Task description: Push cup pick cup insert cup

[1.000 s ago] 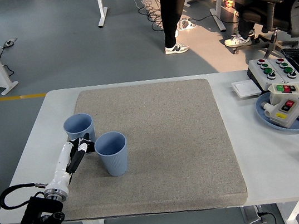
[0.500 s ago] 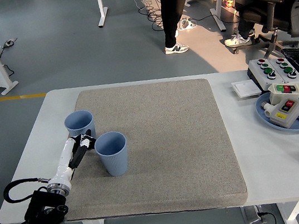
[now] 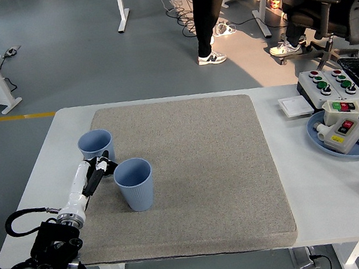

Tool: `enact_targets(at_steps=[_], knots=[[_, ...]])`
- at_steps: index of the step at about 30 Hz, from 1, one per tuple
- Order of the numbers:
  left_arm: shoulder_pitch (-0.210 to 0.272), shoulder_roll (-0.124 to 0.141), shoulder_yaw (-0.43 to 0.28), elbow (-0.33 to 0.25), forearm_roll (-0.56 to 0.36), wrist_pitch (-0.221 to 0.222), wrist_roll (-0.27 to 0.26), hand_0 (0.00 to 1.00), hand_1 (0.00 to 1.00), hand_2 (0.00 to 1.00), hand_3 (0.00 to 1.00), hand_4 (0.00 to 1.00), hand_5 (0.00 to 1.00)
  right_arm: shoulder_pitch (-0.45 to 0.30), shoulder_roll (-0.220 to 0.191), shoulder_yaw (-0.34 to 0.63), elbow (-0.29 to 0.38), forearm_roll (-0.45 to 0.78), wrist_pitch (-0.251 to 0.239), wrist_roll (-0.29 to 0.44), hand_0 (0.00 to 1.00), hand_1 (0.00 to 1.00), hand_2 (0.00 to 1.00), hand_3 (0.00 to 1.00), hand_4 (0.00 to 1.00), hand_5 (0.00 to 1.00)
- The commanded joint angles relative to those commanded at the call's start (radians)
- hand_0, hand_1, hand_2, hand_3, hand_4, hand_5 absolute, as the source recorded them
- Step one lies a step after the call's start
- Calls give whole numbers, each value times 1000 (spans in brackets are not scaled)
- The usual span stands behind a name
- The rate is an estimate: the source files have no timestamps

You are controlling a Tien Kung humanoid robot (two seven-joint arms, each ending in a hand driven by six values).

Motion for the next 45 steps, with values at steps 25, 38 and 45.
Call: enact_targets(at_steps=[25,38,45], knots=[[141,103,-286,-196,238,17,57,535,492,470,426,583,998,-8,-4,7,-1,-2,-1,-1,523,544,620,565,113,443],[213,197,-504,-450,639,-173,298,748,761,756,720,883,994,-1,-10,2,0,10,-6,0,523,544,620,565,113,443],[206,228,-522,-578,886,-276,361,798,810,812,785,941,900,2,-11,-3,1,16,-8,0,523,544,620,565,113,443]])
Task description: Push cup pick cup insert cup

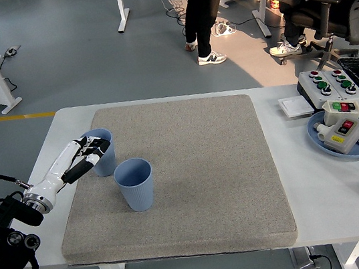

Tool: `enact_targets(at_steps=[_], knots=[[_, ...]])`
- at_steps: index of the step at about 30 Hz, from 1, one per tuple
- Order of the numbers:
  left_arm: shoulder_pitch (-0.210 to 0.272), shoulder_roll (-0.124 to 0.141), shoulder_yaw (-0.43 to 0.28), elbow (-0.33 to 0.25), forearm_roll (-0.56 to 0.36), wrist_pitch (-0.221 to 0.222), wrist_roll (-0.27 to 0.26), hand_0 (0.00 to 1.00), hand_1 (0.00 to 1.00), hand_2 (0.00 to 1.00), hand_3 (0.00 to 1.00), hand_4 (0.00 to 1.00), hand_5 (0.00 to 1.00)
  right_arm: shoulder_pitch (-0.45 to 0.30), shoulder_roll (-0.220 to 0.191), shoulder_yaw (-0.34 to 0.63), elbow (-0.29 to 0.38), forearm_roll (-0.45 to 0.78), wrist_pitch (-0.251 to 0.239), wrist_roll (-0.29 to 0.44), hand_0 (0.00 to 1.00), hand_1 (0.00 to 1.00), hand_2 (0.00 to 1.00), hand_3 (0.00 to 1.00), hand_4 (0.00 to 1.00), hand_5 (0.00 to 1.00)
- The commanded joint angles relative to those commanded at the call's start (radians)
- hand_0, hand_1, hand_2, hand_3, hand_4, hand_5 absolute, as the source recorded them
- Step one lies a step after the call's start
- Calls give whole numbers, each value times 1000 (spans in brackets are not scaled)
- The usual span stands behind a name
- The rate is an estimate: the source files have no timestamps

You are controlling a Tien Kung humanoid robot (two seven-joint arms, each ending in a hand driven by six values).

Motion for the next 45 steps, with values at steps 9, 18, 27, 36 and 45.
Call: enact_targets(at_steps=[9,18,27,36,45], knots=[[-18,17,22,-115,288,-92,37,787,806,812,781,957,775,-2,-1,-1,1,2,-1,-2,523,544,620,565,113,443],[-76,22,108,-131,435,-141,47,760,792,815,773,959,656,-4,-1,-1,2,1,-2,-3,523,544,619,565,113,444],[-116,20,146,-103,500,-216,59,771,818,861,813,964,650,-5,-1,-1,3,3,-2,-3,523,544,620,565,113,444],[-147,21,164,-76,522,-249,56,757,839,891,866,958,532,-5,-2,-1,3,3,-2,-4,523,544,620,565,113,444],[-165,23,172,-60,537,-271,60,734,835,893,870,942,520,-6,-2,-4,4,7,-3,-4,523,544,620,565,113,443]])
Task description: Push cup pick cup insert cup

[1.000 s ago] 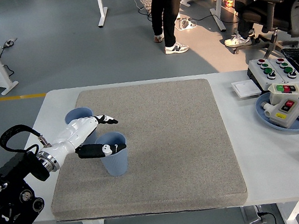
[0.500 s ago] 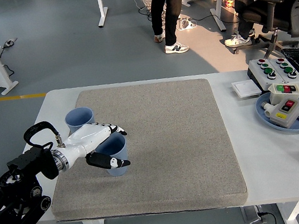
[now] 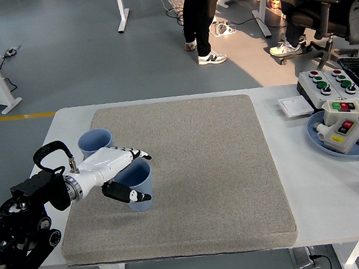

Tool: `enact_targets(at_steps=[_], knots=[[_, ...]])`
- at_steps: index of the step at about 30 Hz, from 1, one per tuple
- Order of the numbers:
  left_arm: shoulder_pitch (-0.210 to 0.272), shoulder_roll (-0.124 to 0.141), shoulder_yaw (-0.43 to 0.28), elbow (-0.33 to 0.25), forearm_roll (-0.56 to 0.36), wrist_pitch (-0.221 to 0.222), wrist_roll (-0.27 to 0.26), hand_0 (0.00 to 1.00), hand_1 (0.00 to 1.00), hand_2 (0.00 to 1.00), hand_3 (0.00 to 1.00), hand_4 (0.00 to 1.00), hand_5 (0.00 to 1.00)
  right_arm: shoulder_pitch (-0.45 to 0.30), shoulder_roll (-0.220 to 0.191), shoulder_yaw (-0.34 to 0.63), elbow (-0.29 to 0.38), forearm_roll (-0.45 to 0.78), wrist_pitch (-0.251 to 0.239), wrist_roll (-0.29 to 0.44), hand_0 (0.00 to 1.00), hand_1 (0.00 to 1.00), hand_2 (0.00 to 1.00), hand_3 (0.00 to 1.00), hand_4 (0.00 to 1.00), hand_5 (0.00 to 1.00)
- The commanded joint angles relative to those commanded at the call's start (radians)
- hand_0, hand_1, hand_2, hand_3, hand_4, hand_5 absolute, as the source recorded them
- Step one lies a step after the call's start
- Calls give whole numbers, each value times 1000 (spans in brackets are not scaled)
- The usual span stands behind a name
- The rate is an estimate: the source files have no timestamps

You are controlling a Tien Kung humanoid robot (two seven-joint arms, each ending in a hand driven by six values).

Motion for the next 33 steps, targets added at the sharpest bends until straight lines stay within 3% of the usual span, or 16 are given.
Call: enact_targets(at_steps=[1,2,7,8,13,14,19,20,25,26,31,32,33], knots=[[-1,3,-1,-4,7,-12,2,734,835,893,870,942,520,0,0,0,0,0,0,0,523,544,620,565,113,443],[-2,8,-3,-9,14,-25,5,728,836,901,875,920,418,0,0,0,0,1,-1,0,523,544,620,565,113,440],[-14,21,1,-25,38,-73,16,728,836,901,875,920,418,0,-1,0,0,2,-1,-1,523,544,620,565,113,440],[-16,22,3,-27,41,-79,17,709,837,906,879,911,326,0,-1,0,1,2,-1,-1,523,544,620,565,112,440],[-25,29,10,-33,74,-111,6,709,837,906,879,911,326,-1,-1,1,1,1,-1,-1,523,544,620,565,112,440],[-26,29,11,-34,76,-113,5,638,825,911,880,872,212,-1,-1,1,1,1,-1,-1,523,544,620,565,112,440],[-32,33,16,-42,83,-133,9,638,825,911,880,872,212,-3,-1,2,1,2,-1,-1,523,544,620,565,112,440],[-34,35,16,-45,84,-137,11,599,807,912,874,803,121,-3,-1,2,1,1,-1,-1,523,544,620,565,113,440],[-38,39,18,-50,88,-141,13,599,807,912,874,803,121,-5,-1,4,1,-1,0,-1,523,544,620,565,113,440],[-38,40,17,-53,89,-140,12,486,724,895,833,806,135,-6,-1,4,1,0,0,-2,523,544,620,565,113,439],[-38,43,17,-60,88,-135,8,486,724,895,833,806,135,-8,0,7,1,-5,0,-2,523,544,620,565,113,439],[-38,44,17,-62,88,-135,7,406,644,821,734,768,90,-9,0,7,1,-5,1,-2,523,544,620,565,113,439],[-37,45,16,-63,88,-135,6,406,644,821,734,768,90,-9,0,8,1,-6,1,-2,523,544,620,565,113,439]])
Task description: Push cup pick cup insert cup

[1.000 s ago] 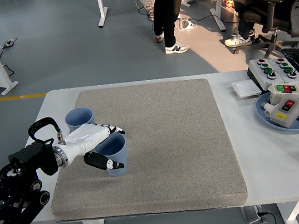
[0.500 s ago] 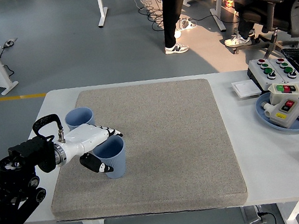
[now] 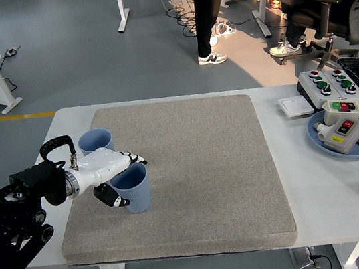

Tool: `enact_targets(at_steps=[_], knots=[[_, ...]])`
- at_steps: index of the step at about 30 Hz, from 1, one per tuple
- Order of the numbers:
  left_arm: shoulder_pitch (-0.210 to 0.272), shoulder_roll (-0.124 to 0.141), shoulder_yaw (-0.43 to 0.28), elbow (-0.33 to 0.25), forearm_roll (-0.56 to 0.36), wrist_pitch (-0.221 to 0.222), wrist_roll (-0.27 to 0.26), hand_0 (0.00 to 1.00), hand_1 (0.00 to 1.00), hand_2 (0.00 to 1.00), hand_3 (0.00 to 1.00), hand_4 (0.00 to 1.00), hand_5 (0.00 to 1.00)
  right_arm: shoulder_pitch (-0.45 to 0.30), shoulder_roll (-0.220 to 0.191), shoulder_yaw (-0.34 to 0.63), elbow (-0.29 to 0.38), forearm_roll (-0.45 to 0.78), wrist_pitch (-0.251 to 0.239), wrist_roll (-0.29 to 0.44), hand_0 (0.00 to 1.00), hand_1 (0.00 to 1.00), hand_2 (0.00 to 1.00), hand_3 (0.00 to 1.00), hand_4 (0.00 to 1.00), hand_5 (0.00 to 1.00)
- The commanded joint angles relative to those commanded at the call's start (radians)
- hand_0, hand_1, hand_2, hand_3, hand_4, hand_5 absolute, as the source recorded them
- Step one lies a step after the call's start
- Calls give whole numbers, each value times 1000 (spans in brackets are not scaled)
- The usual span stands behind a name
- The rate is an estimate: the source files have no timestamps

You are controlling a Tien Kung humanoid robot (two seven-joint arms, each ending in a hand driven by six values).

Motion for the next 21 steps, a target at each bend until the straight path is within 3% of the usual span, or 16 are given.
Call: enact_targets(at_steps=[4,5,21], knots=[[2,2,-3,-9,-3,-7,0,406,644,821,734,768,90,-3,0,2,0,-3,1,0,523,544,620,565,113,439],[2,2,-3,-9,-4,-8,1,382,571,712,599,708,79,-3,0,2,0,-3,1,0,523,544,619,565,113,440],[1,13,-28,-34,-83,-30,-7,374,543,635,525,669,80,2,-2,1,0,0,0,0,523,544,620,565,113,440]])
